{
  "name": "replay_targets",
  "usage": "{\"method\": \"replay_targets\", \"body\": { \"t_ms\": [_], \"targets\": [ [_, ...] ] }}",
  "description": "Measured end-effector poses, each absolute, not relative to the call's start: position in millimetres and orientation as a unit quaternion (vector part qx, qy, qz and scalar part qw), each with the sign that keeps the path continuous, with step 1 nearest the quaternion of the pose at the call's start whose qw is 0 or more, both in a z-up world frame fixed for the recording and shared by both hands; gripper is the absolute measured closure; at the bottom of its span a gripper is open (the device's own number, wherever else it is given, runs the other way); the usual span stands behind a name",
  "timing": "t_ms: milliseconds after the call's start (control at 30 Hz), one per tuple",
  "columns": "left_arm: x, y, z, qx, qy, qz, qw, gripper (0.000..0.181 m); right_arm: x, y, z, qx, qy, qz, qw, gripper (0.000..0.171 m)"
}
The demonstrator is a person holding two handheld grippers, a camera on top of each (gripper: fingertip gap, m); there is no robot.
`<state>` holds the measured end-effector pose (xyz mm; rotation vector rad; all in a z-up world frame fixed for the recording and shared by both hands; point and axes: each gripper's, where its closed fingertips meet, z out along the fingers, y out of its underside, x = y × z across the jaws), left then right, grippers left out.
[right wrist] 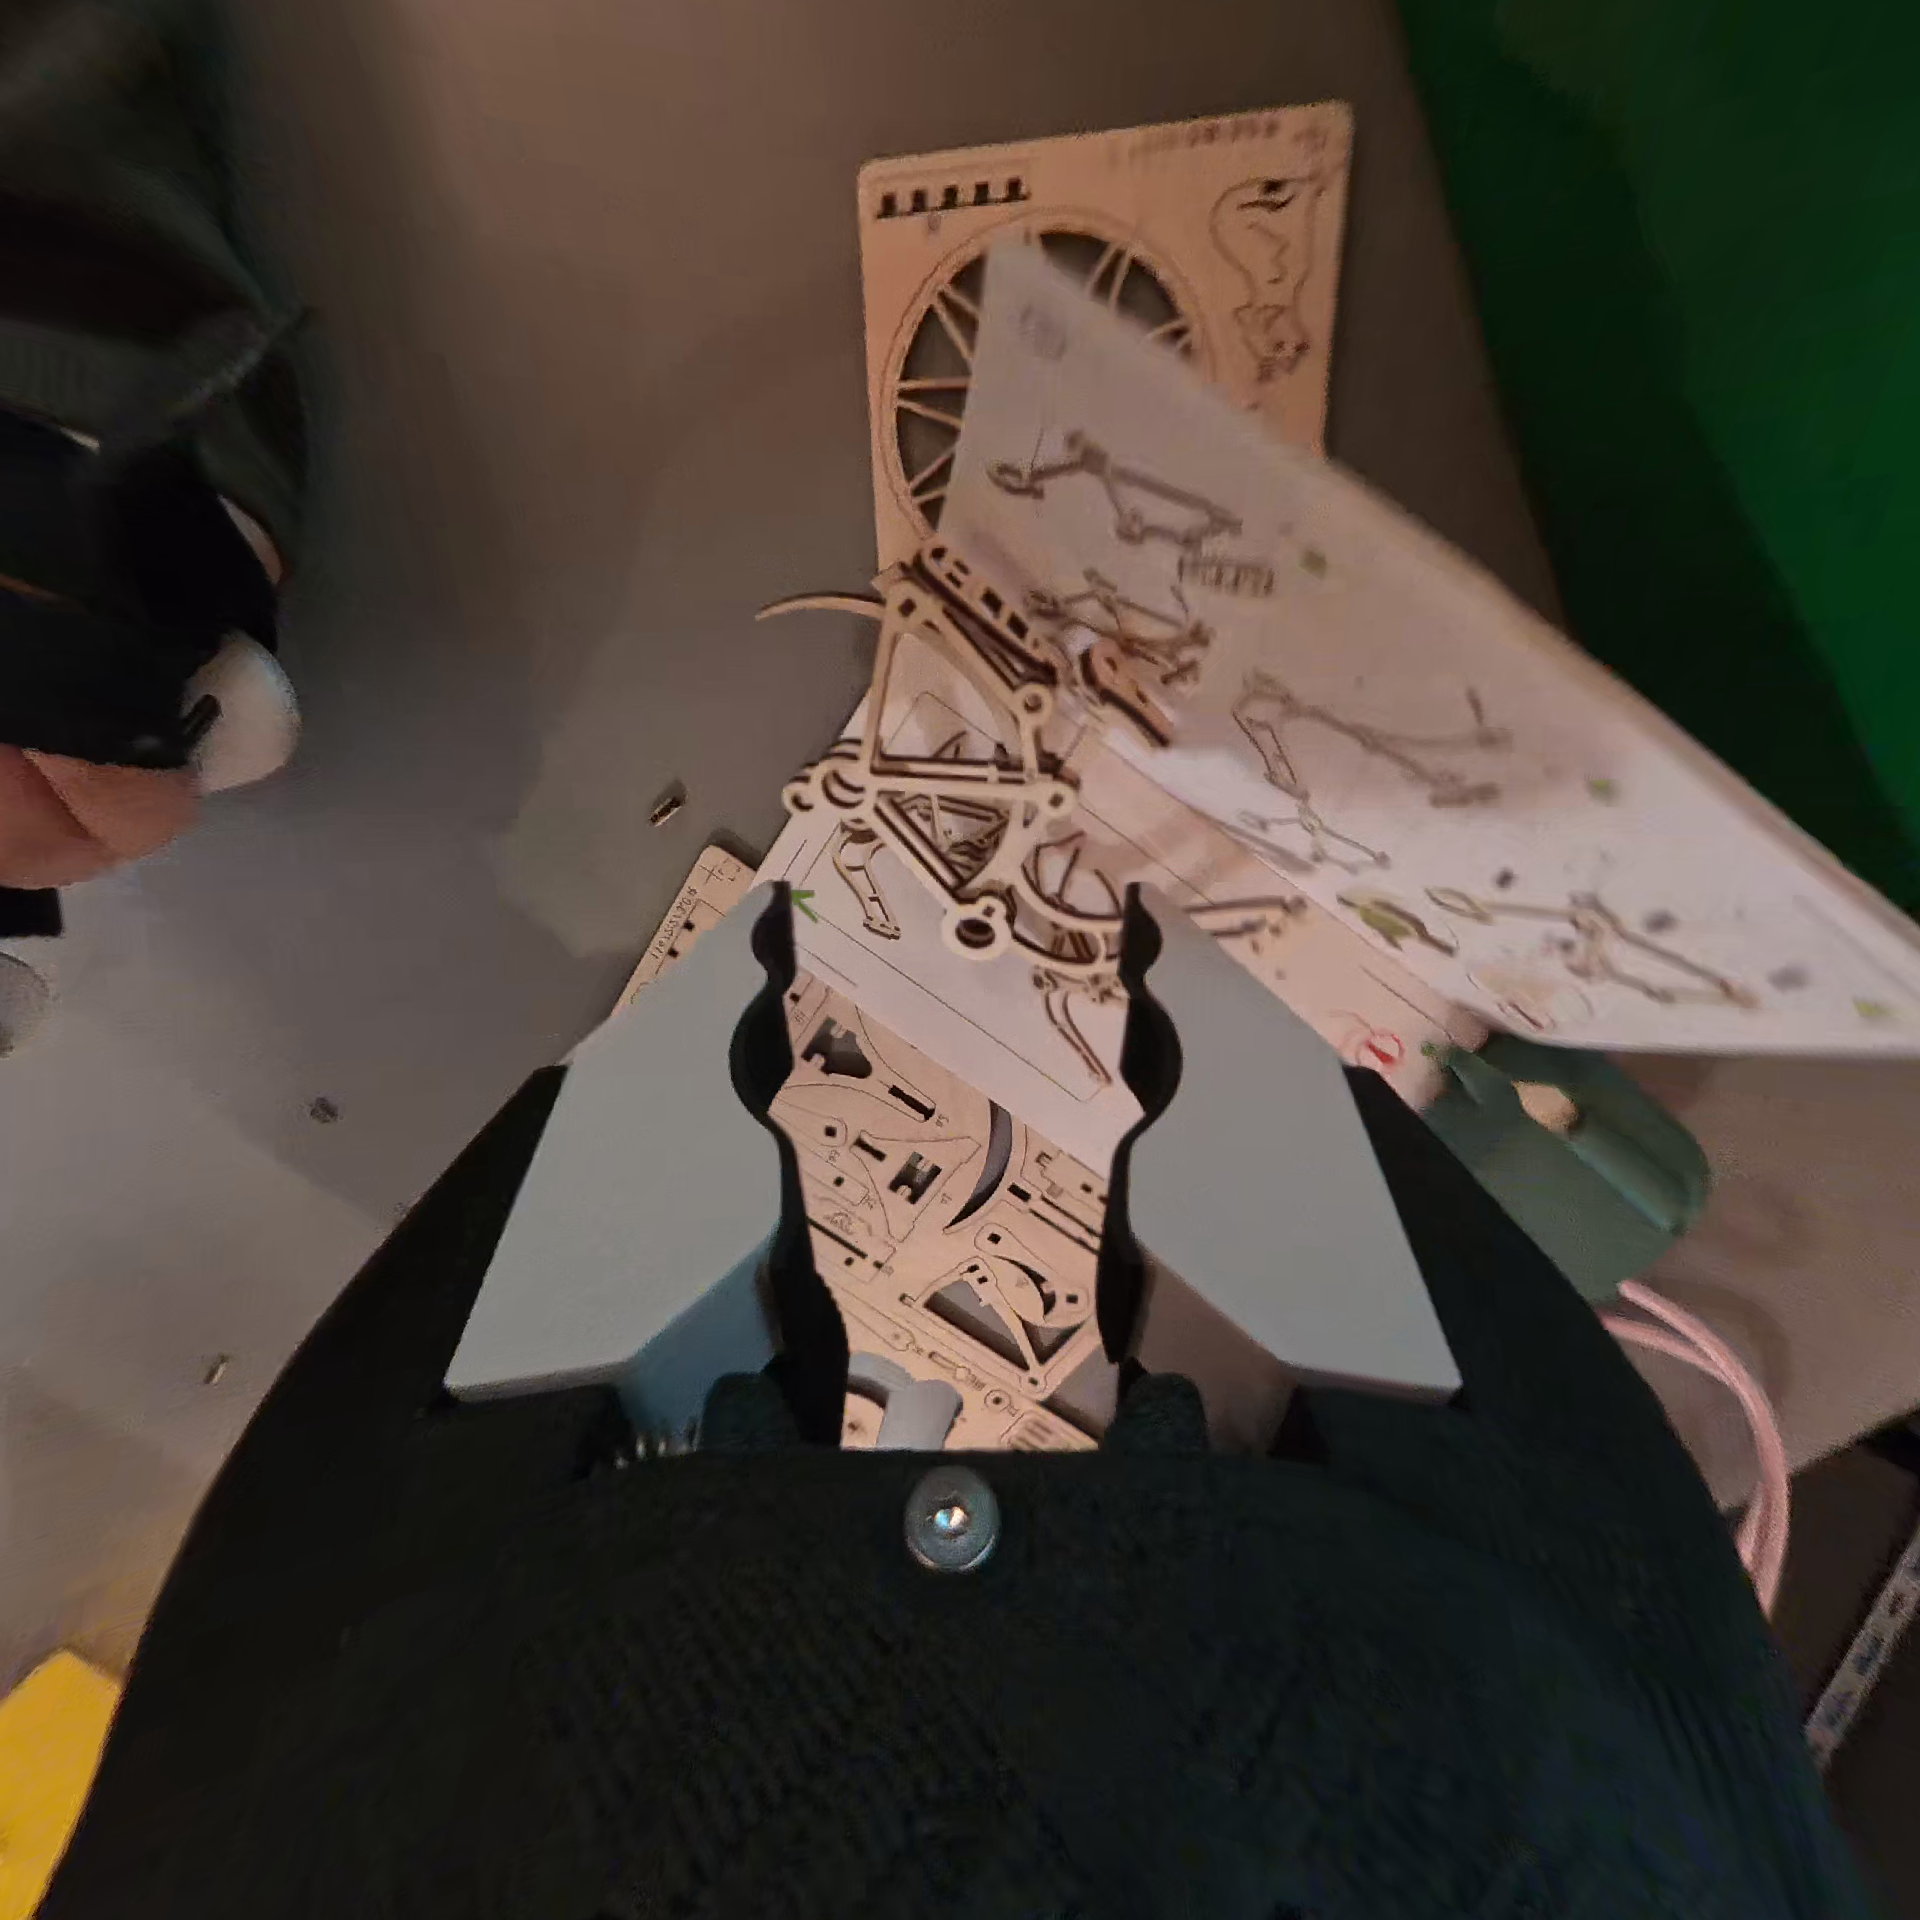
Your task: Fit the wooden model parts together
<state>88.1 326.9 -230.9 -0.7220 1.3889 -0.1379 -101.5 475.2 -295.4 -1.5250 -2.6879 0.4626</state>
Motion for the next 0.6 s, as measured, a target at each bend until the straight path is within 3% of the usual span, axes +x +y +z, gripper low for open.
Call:
{"method": "replay_targets", "body": {
  "t_ms": [133,267,433,600],
  "targets": [
    [80,344,-224,-0.352,0.597,-0.036,0.72,0.18,-90,483,-269,-0.53,-0.829,0.16,0.077,0.094],
    [51,379,-204,-0.415,0.523,-0.019,0.744,0.18,-62,477,-212,-0.562,-0.76,0.227,0.235,0.09],
    [12,418,-188,-0.509,0.409,-0.088,0.752,0.18,-1,434,-146,-0.58,-0.599,0.367,0.413,0.103],
    [2,427,-185,-0.528,0.379,-0.093,0.754,0.18,16,398,-173,-0.646,-0.465,0.388,0.464,0.137]
  ]
}}
